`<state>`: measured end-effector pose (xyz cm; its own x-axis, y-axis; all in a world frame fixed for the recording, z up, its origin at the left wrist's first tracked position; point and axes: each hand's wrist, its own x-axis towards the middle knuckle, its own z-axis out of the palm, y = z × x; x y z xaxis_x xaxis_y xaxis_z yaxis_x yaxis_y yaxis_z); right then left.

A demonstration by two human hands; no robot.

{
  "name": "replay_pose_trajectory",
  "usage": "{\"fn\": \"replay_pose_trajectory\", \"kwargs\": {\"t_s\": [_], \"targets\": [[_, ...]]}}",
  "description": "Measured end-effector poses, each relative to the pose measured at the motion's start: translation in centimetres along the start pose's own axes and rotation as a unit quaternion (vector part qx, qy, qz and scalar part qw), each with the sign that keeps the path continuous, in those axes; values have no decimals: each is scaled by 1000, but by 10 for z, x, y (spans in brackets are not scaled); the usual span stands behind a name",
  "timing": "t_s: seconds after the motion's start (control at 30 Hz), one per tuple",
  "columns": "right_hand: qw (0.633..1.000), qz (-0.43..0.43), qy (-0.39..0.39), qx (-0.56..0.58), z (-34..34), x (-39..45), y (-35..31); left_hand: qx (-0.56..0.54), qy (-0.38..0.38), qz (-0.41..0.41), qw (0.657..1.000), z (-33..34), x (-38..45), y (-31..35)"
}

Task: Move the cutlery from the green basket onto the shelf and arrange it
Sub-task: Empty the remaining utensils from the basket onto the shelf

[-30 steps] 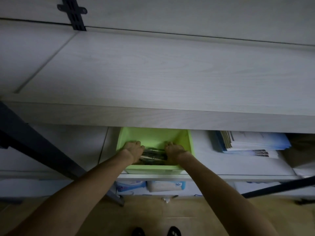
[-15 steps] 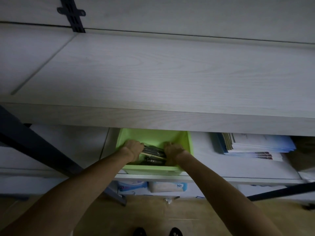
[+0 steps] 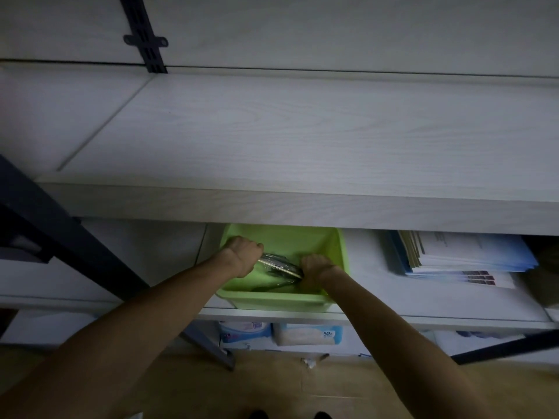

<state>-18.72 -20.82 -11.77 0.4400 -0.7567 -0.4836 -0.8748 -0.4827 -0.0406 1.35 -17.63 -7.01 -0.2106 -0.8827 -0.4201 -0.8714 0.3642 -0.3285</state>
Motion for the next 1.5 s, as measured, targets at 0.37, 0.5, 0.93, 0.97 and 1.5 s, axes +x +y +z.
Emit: {"fn": "replay_pose_trajectory", "kwargs": {"t_s": [0.37, 0.5, 0.93, 0.97, 1.5], "targets": [[992, 28, -68, 105, -24, -6, -1, 25, 49, -12, 998, -33, -18, -16], [992, 23, -97, 83, -40, -14, -3, 36, 26, -48, 998, -38, -19, -22], [998, 27, -14, 48, -83, -37, -1, -3, 75, -67, 995, -44, -38, -49], [998, 31, -9, 46, -84, -40, 1, 1, 79, -71, 994, -45, -41, -50], [992, 83, 38, 88, -81, -108, 30, -179, 54, -119, 975, -63, -83, -53]]}}
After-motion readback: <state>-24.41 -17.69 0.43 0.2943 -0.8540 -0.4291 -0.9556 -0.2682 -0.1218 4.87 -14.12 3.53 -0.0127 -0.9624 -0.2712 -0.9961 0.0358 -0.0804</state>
